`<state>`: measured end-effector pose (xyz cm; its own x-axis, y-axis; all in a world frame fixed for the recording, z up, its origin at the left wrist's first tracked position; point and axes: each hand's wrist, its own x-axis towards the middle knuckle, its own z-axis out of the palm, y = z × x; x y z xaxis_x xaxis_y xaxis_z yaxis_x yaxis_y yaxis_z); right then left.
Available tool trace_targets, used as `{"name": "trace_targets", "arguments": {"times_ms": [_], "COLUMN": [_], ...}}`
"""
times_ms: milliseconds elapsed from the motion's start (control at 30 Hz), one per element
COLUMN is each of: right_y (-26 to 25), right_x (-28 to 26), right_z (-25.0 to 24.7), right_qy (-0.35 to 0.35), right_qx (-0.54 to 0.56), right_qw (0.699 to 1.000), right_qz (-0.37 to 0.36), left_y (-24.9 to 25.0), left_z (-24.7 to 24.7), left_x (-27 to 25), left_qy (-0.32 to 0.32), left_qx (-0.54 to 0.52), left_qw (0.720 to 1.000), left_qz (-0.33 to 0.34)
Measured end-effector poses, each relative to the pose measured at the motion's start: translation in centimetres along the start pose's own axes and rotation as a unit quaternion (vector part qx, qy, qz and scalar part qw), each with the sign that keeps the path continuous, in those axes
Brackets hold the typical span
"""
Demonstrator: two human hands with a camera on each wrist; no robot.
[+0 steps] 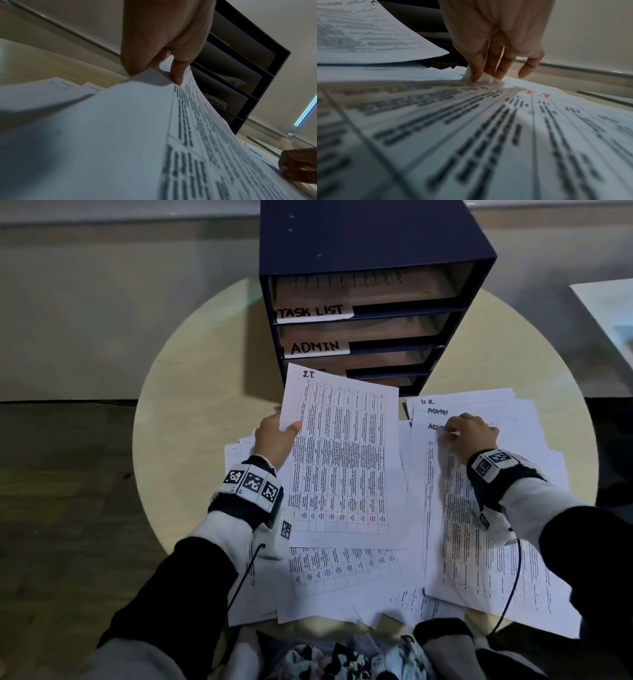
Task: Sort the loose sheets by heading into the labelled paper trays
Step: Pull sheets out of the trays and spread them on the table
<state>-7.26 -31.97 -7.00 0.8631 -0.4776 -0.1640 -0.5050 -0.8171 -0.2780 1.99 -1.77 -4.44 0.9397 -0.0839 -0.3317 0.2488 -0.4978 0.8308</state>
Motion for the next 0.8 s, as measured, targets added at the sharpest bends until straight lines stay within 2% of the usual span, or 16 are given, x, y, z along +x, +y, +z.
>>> {"name": "trace_targets", "arguments": {"times_ms": [133, 300, 433, 533, 600, 700, 800], "right_y": [-0.8, -4.2, -9.0, -12.7, -14.7, -16.6, -16.8], "right_x": [-0.4, -1.6, -1.9, -1.0, -0.5, -0.5, -1.3], "right_z": [-0.2, -2.7, -4.2, -3.9, -3.3, -2.3, -1.1], "right_qy": [-0.029, -0.098, -0.053, -0.022, -0.001, 0.014, -0.008], "right_qx": [0.0, 0.106, 0.148, 0.195, 0.215, 0.237, 0.266], "right_qw": [0.997, 0.97, 0.951, 0.949, 0.95, 0.949, 0.942], "right_qz": [-0.068, -0.194, -0.265, -0.248, -0.225, -0.207, -0.204], "left_y": [-0.2, -0.1, 0.1, 0.3, 0.5, 0.4, -0.5], "left_z": [-0.2, 0.4, 1.3, 1.7, 1.8, 1.9, 2.4], "left_x": [0.0, 0.0, -0.8, -1.6, -2.2, -3.0, -3.1], "left_qy": [0.003, -0.017, -0.08, -0.112, -0.112, -0.102, -0.134], "left_qx": [-0.002, 0.01, -0.015, -0.068, -0.089, -0.072, -0.036], "left_qw": [1.0, 1.0, 0.997, 0.991, 0.99, 0.992, 0.99], "left_qz": [0.005, 0.018, 0.02, 0.009, 0.004, 0.008, 0.035]}}
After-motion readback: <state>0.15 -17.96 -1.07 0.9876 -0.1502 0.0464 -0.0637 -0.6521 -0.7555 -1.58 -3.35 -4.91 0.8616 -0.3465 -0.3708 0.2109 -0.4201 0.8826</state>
